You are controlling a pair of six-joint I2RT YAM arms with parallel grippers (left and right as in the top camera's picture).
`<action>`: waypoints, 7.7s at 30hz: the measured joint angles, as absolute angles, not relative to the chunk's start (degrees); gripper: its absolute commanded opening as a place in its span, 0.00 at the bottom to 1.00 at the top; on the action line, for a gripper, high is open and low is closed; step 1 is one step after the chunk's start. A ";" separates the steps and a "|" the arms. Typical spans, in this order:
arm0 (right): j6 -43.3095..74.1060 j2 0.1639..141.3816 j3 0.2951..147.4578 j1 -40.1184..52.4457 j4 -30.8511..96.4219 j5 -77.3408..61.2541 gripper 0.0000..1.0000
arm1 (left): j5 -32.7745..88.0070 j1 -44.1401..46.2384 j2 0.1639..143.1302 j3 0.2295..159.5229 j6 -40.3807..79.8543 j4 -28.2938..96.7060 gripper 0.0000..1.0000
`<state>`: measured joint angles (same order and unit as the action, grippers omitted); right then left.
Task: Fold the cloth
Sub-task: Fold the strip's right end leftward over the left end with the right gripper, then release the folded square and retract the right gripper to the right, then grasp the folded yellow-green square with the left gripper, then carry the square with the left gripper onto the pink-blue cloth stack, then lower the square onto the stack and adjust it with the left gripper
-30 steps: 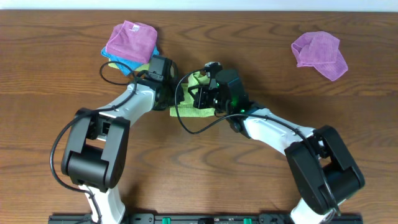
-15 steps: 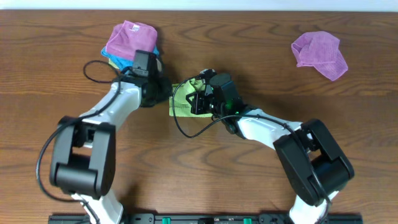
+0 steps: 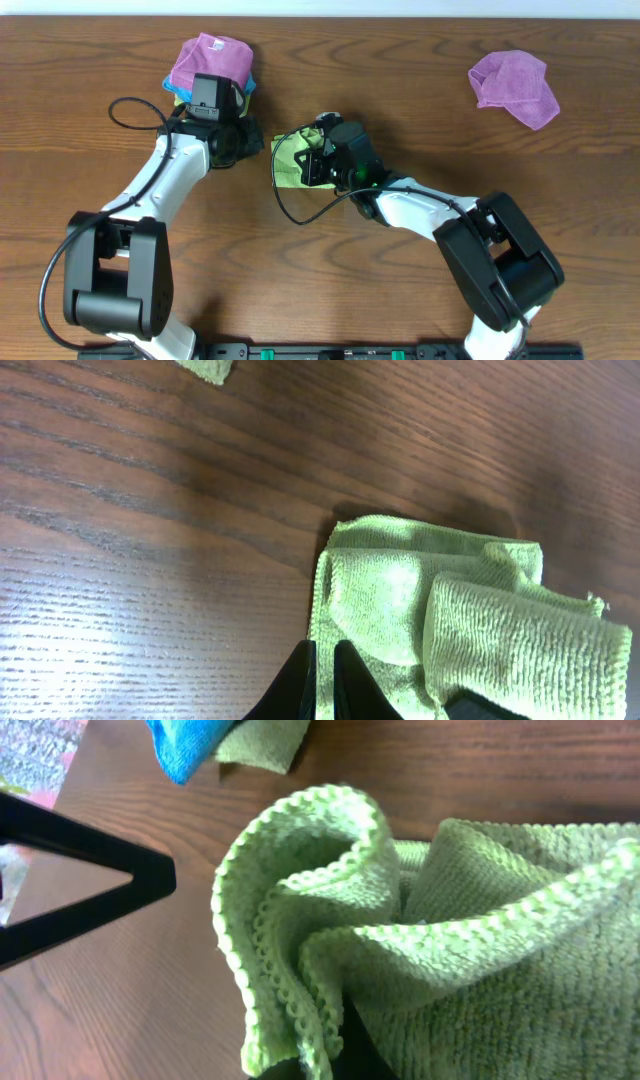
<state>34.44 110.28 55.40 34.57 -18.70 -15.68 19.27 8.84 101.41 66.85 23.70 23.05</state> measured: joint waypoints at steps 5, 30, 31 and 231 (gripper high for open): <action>34.26 110.63 55.90 34.83 -19.73 -15.38 0.19 | 19.29 8.84 101.19 66.85 23.68 24.25 0.09; 35.75 110.96 60.18 37.06 -21.74 -25.26 0.37 | 19.35 0.86 97.23 66.85 21.96 26.20 0.60; 35.66 110.91 60.18 36.56 -21.12 -25.19 0.41 | 19.35 0.86 97.01 66.85 21.96 26.85 0.73; 16.01 25.36 29.32 6.28 42.24 -21.37 0.99 | 12.58 -4.05 123.46 102.69 23.49 34.44 0.64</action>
